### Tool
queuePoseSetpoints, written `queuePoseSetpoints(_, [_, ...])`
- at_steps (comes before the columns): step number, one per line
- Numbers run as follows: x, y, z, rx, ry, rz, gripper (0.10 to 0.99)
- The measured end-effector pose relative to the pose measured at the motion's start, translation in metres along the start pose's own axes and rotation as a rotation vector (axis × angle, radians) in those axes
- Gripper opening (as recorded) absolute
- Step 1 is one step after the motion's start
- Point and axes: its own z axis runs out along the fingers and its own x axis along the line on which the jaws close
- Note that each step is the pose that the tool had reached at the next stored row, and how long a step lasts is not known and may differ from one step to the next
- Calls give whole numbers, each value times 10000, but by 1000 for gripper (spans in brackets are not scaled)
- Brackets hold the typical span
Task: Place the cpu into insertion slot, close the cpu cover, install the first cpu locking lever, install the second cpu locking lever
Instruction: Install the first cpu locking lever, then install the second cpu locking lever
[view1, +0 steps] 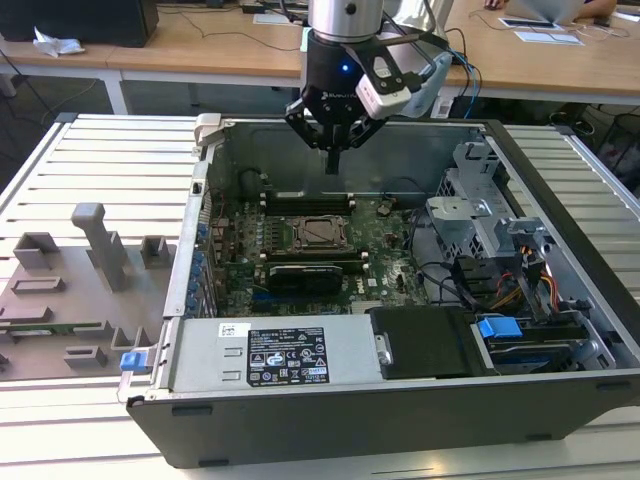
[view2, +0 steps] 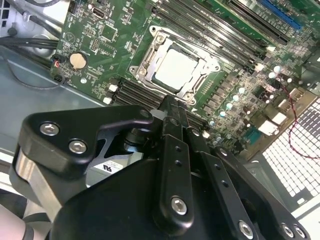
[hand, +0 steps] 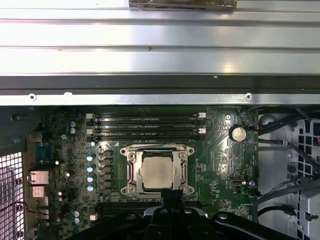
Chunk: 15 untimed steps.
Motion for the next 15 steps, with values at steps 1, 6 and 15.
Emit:
queuePoseSetpoints(1, [0, 0, -2, -2, -1, 0, 106])
queuePoseSetpoints(6, [0, 0, -4, 0, 0, 0, 106])
queuePoseSetpoints(15, [0, 0, -6, 0, 0, 0, 106])
